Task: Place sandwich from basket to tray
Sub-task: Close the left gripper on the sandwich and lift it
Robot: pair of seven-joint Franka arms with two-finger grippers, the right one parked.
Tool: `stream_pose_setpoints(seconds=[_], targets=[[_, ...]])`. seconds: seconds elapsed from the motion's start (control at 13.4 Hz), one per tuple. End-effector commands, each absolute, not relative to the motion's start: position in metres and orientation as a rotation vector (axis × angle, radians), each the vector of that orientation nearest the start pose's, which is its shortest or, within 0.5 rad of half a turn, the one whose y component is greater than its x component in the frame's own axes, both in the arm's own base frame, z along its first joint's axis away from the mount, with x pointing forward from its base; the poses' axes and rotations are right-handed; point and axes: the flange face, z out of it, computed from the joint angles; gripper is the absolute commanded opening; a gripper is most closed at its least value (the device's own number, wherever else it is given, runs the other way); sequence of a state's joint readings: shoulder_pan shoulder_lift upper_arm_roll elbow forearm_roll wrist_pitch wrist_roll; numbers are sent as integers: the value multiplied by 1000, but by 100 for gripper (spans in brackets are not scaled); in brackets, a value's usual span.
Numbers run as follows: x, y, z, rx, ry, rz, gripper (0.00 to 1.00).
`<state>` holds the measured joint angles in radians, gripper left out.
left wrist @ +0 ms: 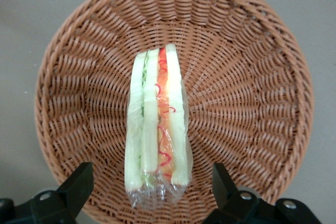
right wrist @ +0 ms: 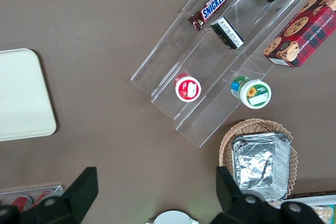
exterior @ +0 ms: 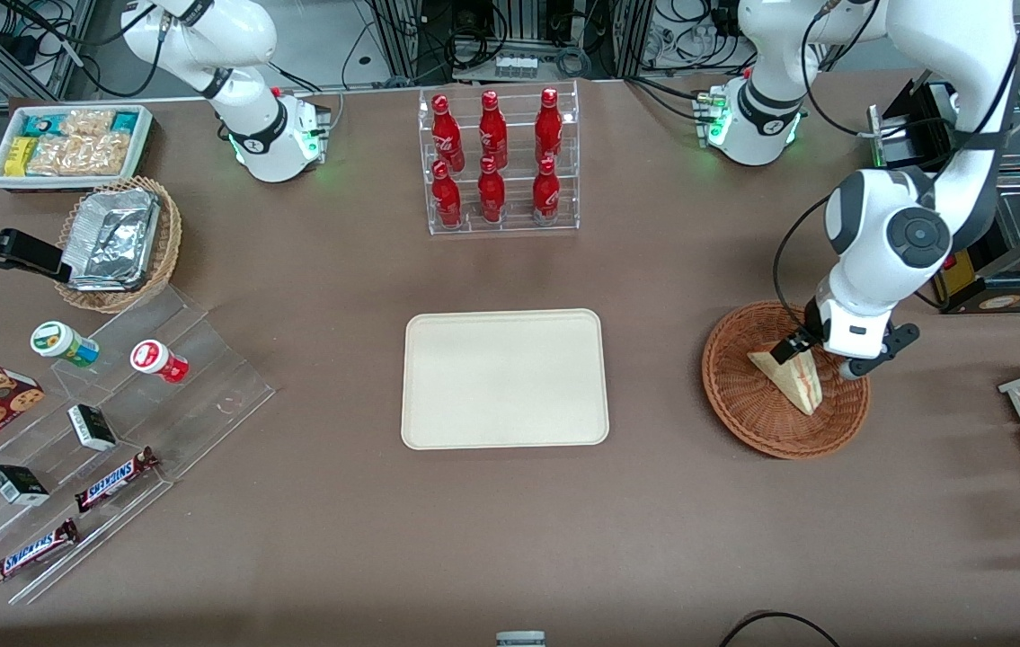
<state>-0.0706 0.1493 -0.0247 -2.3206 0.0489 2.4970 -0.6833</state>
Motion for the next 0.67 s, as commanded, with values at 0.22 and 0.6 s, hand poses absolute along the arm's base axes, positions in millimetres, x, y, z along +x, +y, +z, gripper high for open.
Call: stream_pose_setpoints(seconds=[0.22, 0.6], targets=[[511, -43, 258, -3000, -917, -83, 85], [524, -50, 254, -2925, -1164, -114, 0]])
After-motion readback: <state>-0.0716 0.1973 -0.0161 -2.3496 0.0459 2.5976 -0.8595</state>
